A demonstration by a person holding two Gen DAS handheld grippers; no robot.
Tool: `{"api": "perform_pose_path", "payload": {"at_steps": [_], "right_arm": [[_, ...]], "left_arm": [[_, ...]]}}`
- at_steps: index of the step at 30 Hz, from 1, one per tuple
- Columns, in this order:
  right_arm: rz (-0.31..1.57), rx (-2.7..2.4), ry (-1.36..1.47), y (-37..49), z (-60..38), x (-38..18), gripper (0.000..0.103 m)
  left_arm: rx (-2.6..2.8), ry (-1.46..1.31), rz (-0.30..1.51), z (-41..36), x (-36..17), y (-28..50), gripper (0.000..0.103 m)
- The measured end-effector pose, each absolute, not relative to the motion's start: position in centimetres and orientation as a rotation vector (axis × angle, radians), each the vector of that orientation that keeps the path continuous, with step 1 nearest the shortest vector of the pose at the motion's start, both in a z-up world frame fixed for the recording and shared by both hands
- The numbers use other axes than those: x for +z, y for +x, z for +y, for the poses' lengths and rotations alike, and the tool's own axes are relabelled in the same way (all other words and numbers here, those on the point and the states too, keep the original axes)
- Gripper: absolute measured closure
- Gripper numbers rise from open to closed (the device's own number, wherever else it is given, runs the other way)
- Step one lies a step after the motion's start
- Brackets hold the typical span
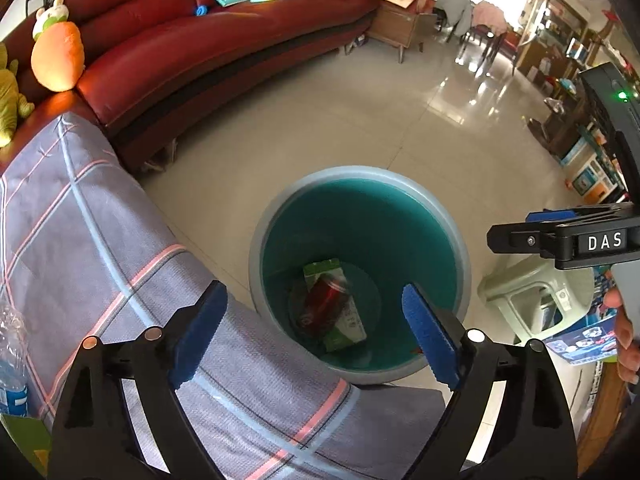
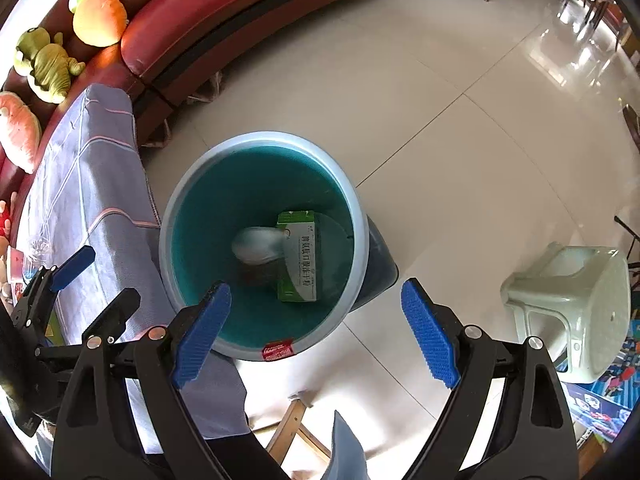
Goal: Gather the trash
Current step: 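Open the left gripper over the bin to drop the red can, then return both tools to the table and grasp the green box with the left gripper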
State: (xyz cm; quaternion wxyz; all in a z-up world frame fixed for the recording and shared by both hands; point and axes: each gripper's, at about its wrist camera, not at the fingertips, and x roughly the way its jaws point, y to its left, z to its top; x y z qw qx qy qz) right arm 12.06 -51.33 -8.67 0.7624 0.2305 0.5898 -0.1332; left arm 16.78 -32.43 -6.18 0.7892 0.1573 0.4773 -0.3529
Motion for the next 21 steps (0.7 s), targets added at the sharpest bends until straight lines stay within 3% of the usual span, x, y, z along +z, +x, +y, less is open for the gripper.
{"api": "perform_pose_path", "payload": {"at_steps": [14, 17, 21], "right_arm": [[1.284, -0.221, 0.402, 12.4, -46.5, -7.0, 0.011], [1.282, -0.177, 0.372, 12.4, -44.5, -6.4, 0.011], [1.281, -0.134, 0.342, 12.3, -42.0, -5.8, 0.011]], "left_arm": [[-0.672, 0.298, 1.033, -27.1, -4.1, 16.0, 0.012], [-0.649, 0.282, 1.019, -25.4, -3.1, 15.4, 0.005], [-0.618, 0.265, 0.995, -22.7, -1.7, 14.8, 0.004]]}}
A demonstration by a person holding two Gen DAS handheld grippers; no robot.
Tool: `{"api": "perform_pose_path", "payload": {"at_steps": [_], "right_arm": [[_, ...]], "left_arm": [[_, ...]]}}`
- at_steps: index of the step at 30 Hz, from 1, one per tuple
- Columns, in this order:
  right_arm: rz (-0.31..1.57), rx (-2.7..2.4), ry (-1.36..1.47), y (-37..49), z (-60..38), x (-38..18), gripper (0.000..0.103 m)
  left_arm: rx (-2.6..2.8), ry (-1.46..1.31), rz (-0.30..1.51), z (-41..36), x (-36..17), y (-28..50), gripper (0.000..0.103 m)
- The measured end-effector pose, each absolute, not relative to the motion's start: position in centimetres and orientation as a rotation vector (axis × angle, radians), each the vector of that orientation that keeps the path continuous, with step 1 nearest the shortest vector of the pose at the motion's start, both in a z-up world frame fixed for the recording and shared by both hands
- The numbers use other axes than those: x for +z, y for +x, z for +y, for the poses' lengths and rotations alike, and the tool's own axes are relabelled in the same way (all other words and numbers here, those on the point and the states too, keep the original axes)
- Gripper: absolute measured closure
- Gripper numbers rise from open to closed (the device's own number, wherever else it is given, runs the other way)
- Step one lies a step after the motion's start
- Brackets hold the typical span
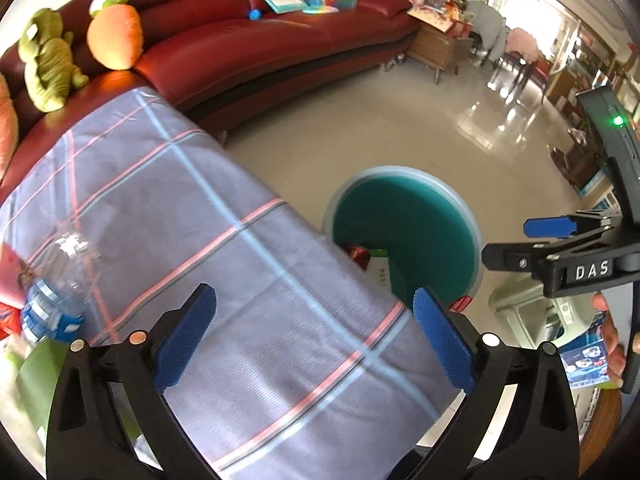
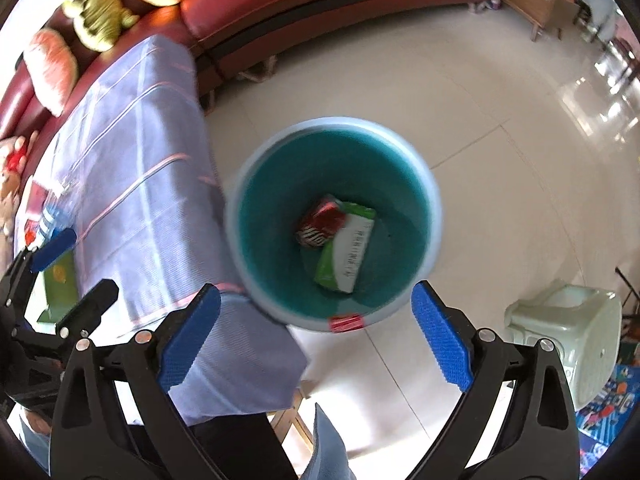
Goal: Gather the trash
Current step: 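Return both tools to the table and grasp the green box with the left gripper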
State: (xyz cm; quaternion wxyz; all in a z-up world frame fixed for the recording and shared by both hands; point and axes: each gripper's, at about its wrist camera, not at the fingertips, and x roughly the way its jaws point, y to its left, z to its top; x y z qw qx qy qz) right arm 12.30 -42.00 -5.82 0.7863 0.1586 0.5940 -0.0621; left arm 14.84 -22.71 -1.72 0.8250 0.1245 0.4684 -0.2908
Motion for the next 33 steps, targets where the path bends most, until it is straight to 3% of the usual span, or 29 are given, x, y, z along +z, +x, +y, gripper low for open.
{"api": "perform_pose_path", "payload": {"at_steps": [20, 26, 33], "right_arm": [[1.324, 0.182, 0.106, 14.9, -22.9, -4.2, 0.011], [1.321, 0.244, -0.006, 16.0, -17.2, -3.3, 0.011], [1.339, 0.239, -0.01, 16.6, -15.2, -3.8, 0.011]], "left_arm": [[-0.403, 0.185, 0.947, -4.0, 1.1, 11.5, 0.004], [-0.333, 0.155, 0.986, 2.7, -0.2, 10.9, 0.004], [-0.308, 0.115, 1.006, 5.1, -2.3, 11.0, 0.004]]}}
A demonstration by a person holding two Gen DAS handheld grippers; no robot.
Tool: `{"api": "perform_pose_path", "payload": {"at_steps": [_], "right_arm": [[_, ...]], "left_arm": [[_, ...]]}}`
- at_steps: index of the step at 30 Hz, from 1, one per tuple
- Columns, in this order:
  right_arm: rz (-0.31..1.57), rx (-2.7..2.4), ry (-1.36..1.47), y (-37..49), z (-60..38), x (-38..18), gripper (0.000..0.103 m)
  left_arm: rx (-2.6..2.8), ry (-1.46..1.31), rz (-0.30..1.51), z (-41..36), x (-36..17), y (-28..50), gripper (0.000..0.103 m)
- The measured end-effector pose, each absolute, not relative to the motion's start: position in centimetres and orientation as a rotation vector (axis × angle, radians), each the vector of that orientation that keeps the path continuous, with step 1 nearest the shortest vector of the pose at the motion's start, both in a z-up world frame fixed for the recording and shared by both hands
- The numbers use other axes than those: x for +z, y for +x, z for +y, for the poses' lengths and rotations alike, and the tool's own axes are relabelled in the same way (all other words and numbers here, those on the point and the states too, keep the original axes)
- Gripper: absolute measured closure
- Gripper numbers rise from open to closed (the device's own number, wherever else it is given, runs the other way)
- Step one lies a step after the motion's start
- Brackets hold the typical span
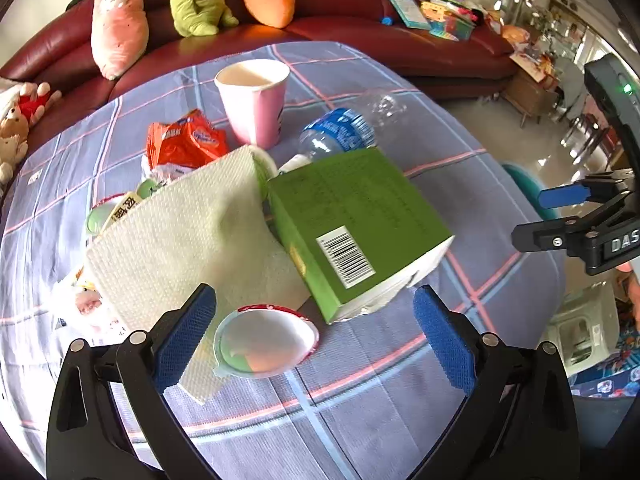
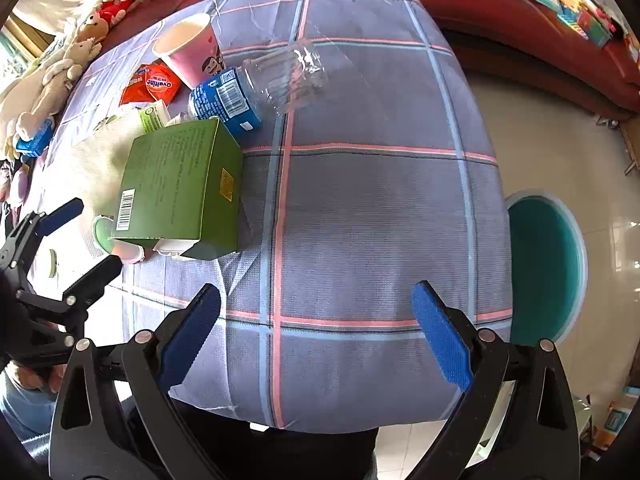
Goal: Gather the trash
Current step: 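Return both tools to the table and grasp the green box with the left gripper, then grasp the blue-labelled water bottle with the right gripper while the left holds the green box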
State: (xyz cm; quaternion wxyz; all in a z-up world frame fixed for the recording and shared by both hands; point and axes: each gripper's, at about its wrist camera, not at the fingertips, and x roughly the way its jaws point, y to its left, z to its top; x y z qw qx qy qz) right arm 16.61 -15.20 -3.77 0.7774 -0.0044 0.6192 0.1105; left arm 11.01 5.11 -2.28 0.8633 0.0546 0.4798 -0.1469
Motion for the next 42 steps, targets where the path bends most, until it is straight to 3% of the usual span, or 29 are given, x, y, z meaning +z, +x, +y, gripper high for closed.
{"api": "perform_pose_path", "payload": {"at_steps": [4, 8, 10, 11, 13, 15, 30, 42], "right_arm": [[1.355, 0.231, -0.005, 16.7, -15.1, -4.2, 0.011], [1.361, 0.218, 0.002, 17.0, -15.4, -4.4, 0.011], [1.368, 0.21, 0.011, 17.2, -15.6, -4.6, 0.011], [1.371, 0.207, 0.014, 17.3, -15.7, -4.6, 0.011], [1.372, 0.203, 0.014, 17.5, -15.9, -4.7, 0.011], [1.373, 0.199, 0.015, 17.5, -15.9, -4.7, 0.011], [1.381, 0.152, 0.074, 22.0, -16.1, -2.8, 0.011], [1.404, 0.071, 0.307, 31.2, -11.5, -3.6, 0.011]], "left_arm": [[-0.297, 0.189, 0.994, 3.8, -3.2, 11.2, 0.007], [-0.271, 0.186, 1.019, 3.4, -4.5, 12.4, 0.033], [-0.242, 0.168, 1.034, 3.5, -5.2, 13.2, 0.039], [-0.231, 0.154, 1.042, 3.6, -5.5, 13.6, 0.047], [-0.232, 0.126, 1.056, 3.7, -6.0, 13.9, 0.083], [-0.205, 0.116, 1.057, 3.8, -6.2, 14.0, 0.1], [-0.113, 0.052, 0.887, 9.3, 2.5, 15.7, 0.1], [-0.054, 0.015, 0.859, 14.9, 3.8, 21.1, 0.1]]}}
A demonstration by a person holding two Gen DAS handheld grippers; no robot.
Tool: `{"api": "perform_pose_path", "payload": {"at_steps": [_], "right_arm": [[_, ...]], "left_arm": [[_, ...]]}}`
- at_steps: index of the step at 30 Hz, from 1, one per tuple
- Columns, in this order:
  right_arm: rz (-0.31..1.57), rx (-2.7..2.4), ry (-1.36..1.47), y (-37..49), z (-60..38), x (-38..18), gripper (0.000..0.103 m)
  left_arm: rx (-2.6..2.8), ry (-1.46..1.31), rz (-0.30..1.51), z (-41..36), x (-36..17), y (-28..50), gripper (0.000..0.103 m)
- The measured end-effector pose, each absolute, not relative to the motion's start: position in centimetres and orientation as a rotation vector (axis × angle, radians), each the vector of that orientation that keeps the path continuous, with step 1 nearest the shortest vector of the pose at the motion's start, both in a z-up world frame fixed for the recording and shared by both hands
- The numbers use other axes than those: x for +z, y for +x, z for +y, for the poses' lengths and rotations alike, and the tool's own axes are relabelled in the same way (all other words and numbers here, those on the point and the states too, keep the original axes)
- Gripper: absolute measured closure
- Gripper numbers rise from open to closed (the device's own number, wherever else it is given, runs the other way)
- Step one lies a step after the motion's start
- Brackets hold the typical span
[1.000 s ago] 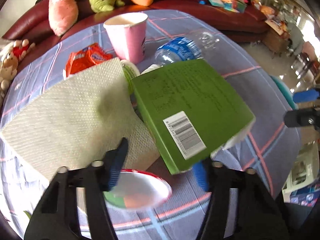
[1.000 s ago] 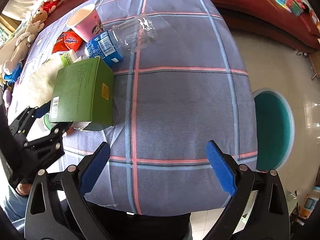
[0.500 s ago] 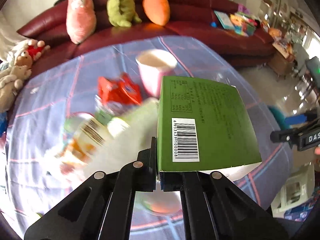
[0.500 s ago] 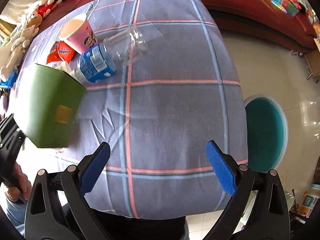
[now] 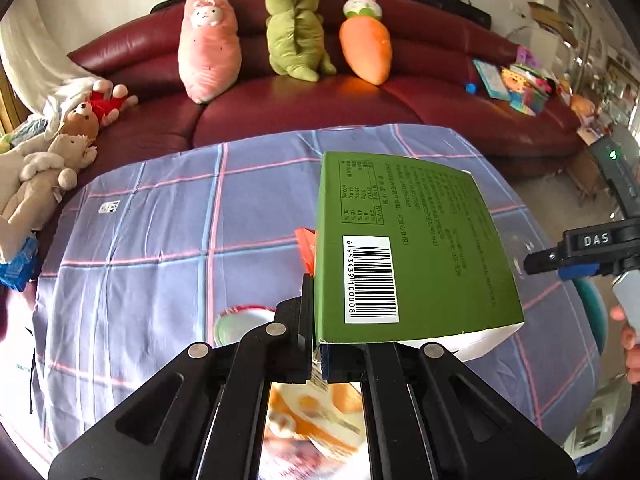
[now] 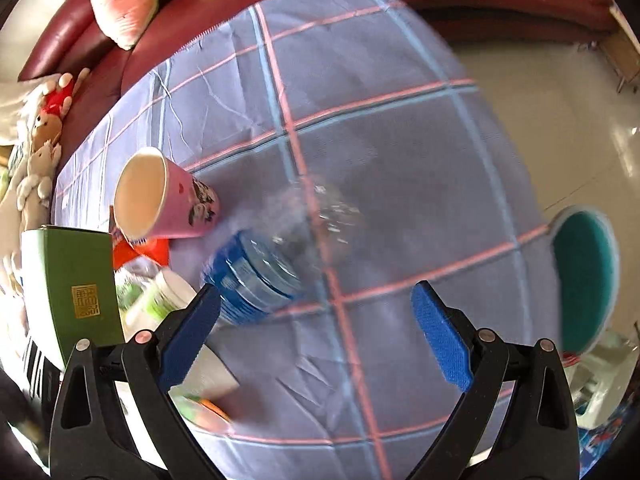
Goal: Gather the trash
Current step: 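Grasp the blue-labelled water bottle with the right gripper while the left holds the green box, then carry the green box and water bottle over the bin with both tools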
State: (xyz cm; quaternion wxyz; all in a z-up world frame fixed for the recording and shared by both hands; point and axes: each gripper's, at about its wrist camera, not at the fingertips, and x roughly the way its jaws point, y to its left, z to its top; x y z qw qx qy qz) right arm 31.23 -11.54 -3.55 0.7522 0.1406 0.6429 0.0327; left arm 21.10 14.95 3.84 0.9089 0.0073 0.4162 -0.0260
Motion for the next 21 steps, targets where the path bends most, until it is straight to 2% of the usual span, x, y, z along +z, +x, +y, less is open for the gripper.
{"api": "perform_pose_path", "payload": {"at_steps": [7, 10, 12, 16, 21], "right_arm": [[1.45, 0.036, 0.322, 34.0, -9.1, -6.9, 0.011], [1.46, 0.065, 0.327, 34.3, -8.5, -7.9, 0.017], [1.475, 0.084, 0.291, 34.4, -8.0, -8.5, 0.032], [1.445, 0.112, 0.18, 33.6, -7.5, -8.1, 0.033], [1.4, 0.158, 0.17, 31.3, -9.7, -6.5, 0.033]], "left_arm": [[-0.078, -0.012, 0.869, 16.5, 2.8, 22.7, 0.1], [-0.085, -0.025, 0.867, 16.8, 2.5, 22.8, 0.1], [-0.085, -0.03, 0.872, 16.7, 2.3, 22.9, 0.1], [-0.085, -0.022, 0.867, 15.9, 2.7, 22.6, 0.1], [-0.102, 0.012, 0.842, 13.9, 4.1, 21.8, 0.1]]}}
